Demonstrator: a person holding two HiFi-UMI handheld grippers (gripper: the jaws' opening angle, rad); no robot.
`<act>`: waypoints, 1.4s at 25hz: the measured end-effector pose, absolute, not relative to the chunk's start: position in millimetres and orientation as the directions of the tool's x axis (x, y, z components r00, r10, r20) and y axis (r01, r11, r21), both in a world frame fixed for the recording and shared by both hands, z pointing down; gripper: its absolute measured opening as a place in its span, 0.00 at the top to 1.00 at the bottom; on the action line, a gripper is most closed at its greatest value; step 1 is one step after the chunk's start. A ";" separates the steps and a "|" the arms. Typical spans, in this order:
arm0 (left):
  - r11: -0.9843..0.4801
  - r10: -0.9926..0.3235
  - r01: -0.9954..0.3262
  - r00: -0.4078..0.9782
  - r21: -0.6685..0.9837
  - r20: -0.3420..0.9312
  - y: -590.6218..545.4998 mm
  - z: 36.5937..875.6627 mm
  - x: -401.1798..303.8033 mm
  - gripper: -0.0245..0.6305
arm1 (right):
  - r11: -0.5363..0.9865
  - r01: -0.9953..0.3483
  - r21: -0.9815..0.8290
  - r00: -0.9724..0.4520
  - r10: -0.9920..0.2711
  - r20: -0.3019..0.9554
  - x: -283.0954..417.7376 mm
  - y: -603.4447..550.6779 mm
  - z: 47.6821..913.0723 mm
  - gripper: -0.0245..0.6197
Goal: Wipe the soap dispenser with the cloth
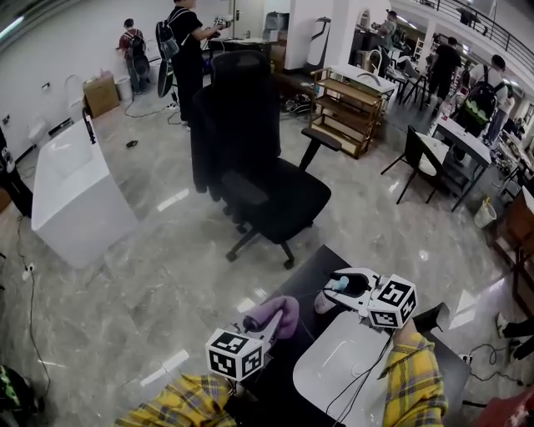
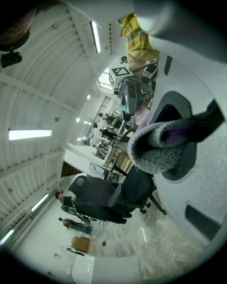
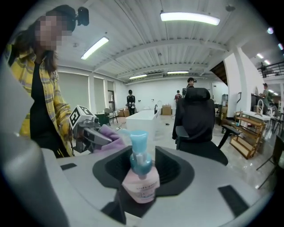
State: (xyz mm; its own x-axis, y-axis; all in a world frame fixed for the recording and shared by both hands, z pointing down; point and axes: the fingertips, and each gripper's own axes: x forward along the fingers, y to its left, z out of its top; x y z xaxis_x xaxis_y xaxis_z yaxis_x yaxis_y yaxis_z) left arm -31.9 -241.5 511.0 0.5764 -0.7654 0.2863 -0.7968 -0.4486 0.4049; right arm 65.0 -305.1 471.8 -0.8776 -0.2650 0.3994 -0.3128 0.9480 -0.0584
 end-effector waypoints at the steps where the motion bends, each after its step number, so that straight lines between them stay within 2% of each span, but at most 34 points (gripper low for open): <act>1: -0.448 -0.766 -0.797 0.576 0.406 0.286 -241.8 511.1 -32.2 0.87 | 0.950 -0.308 -0.055 -0.878 -0.261 0.402 64.2 -303.7 472.8 0.75; 7: -0.446 -0.765 -0.794 0.578 0.413 0.286 -241.7 513.5 -29.5 0.87 | 0.935 -0.352 -0.030 -0.863 -0.312 0.397 63.6 -302.7 474.0 0.77; 14: -0.441 -0.767 -0.790 0.578 0.426 0.279 -246.2 513.0 -25.9 0.87 | 0.822 -0.569 -0.023 -0.775 -0.527 0.348 66.9 -310.5 473.0 0.78; 19: -0.442 -0.763 -0.784 0.584 0.435 0.277 -247.7 512.1 -21.3 0.87 | 0.676 -0.736 -0.031 -0.654 -0.700 0.287 71.2 -317.1 469.8 0.78; 24: -0.448 -0.755 -0.776 0.594 0.443 0.278 -247.9 515.7 -16.8 0.87 | 0.522 -0.852 -0.022 -0.506 -0.814 0.285 77.6 -323.1 471.8 0.78; 35: -0.456 -0.751 -0.767 0.603 0.452 0.267 -248.8 512.5 -10.6 0.87 | 0.166 -0.986 -0.029 -0.167 -0.940 0.297 91.4 -329.0 471.8 0.78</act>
State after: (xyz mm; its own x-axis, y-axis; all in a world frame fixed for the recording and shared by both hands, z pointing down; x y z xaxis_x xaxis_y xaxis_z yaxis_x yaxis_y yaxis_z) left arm -10.6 -248.8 512.5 0.6033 -0.7514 0.2671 -0.7672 -0.4555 0.4516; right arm 91.4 -329.0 471.8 -0.1668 -0.9401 0.2974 -0.9857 0.1657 -0.0290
